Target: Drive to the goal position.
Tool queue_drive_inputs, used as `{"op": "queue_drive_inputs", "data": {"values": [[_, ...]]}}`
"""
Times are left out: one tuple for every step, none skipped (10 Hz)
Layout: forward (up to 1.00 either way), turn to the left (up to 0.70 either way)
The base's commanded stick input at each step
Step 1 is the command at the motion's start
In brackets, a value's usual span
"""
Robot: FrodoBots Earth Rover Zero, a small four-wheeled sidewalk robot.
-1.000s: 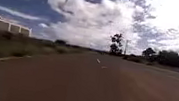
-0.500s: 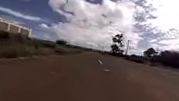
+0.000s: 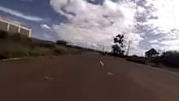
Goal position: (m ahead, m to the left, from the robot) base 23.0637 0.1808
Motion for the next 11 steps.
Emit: {"op": "queue_drive_inputs", "data": {"values": [[1.00, 0.00], [1.00, 0.00], [1.00, 0.00], [1.00, 0.00], [1.00, 0.00], [1.00, 0.00], [1.00, 0.00], [1.00, 0.00], [1.00, 0.00], [1.00, 0.00], [1.00, 0.00]]}}
